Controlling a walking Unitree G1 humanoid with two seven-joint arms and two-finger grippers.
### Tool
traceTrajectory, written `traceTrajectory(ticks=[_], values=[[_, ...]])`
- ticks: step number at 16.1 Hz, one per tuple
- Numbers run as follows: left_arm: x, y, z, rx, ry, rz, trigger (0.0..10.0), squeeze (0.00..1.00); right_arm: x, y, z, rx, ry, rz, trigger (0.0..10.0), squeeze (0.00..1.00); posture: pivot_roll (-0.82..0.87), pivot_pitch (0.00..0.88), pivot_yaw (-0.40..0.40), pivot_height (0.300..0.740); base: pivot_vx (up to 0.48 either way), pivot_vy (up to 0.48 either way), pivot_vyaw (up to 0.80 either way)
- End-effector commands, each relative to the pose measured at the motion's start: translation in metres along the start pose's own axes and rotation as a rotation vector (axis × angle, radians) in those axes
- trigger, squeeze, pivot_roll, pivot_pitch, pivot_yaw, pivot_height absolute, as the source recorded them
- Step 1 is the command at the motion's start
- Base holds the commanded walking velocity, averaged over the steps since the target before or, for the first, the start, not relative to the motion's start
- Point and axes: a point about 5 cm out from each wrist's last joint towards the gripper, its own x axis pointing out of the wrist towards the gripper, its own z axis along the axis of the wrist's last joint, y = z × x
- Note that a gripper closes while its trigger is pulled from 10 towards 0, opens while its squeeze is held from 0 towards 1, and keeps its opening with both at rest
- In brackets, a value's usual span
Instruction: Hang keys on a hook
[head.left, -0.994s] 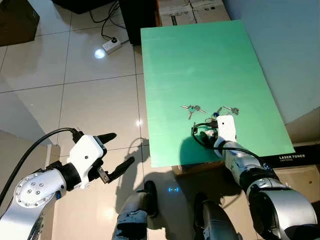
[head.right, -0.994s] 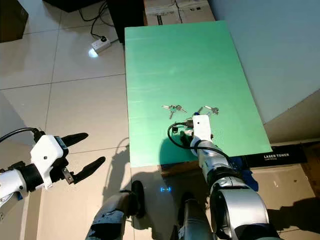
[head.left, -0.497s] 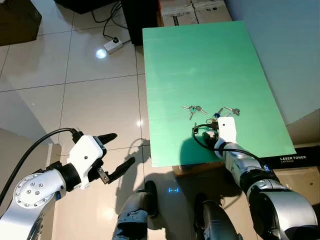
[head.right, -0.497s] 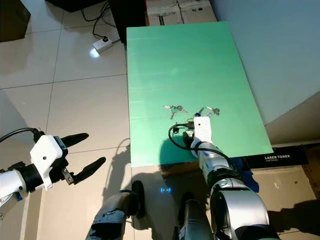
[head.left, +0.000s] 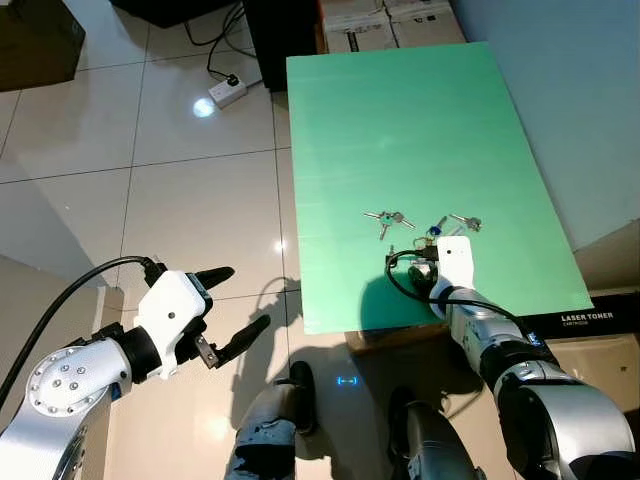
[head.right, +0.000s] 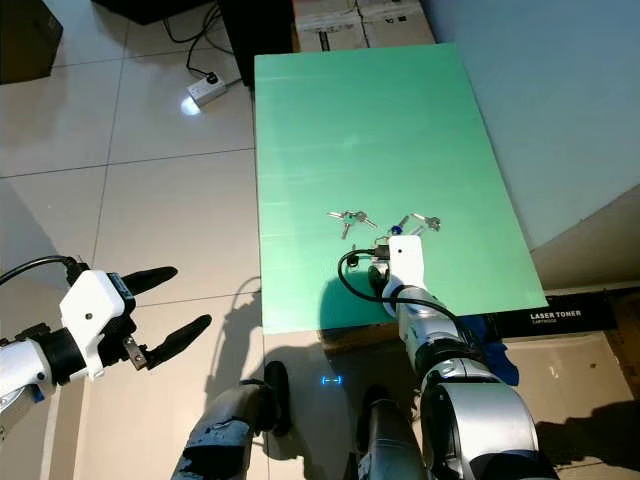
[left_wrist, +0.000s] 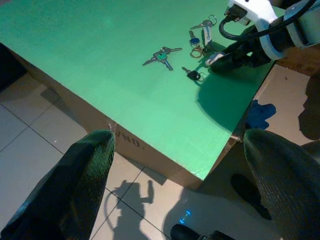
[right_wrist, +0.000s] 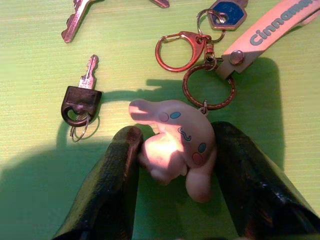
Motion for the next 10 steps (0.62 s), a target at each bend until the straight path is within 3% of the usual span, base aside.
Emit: traceTrajectory(ticks=[1,3,4,5,7,10], values=[[-0.003,-0.003,0.0,0.002,0.016,-0.019,10.0,0.0,-0.003,0.002,-0.022,0.012,0.074,0.0,0.0,0.0,0.27,0.369,0.118,0.74,0.0,0.0,0.0],[-0.002,0.0,0.0,0.005,0.014,-0.01,10.0,0.0,-0.003,0.003,-0.021,-0.004,0.058,-0.017,0.6,0.0,0.26,0.358,0.114,0.74,0.0,0.0,0.0],[-0.002,0.001,-0.001,0.007,0.013,0.002,10.0,0.0,-0.003,0.002,-0.018,-0.028,0.02,-0.048,4.7,0.0,0.25,0.346,0.108,0.74,0.0,0.0,0.0],[0.0,0.002,-0.002,0.007,0.009,0.013,10.0,0.0,-0.003,0.001,-0.013,-0.035,-0.029,-0.091,10.0,0.0,0.25,0.34,0.106,0.74,0.0,0.0,0.0],[0.008,0.004,-0.003,0.015,-0.008,0.023,10.0,0.0,-0.006,0.003,-0.014,-0.049,-0.116,-0.144,10.0,0.0,0.23,0.314,0.092,0.74,0.0,0.0,0.0],[0.015,0.007,-0.002,0.013,-0.031,0.045,10.0,0.0,-0.011,0.008,-0.024,-0.111,-0.158,-0.129,10.0,0.0,0.2,0.276,0.084,0.74,0.0,0.0,0.0]])
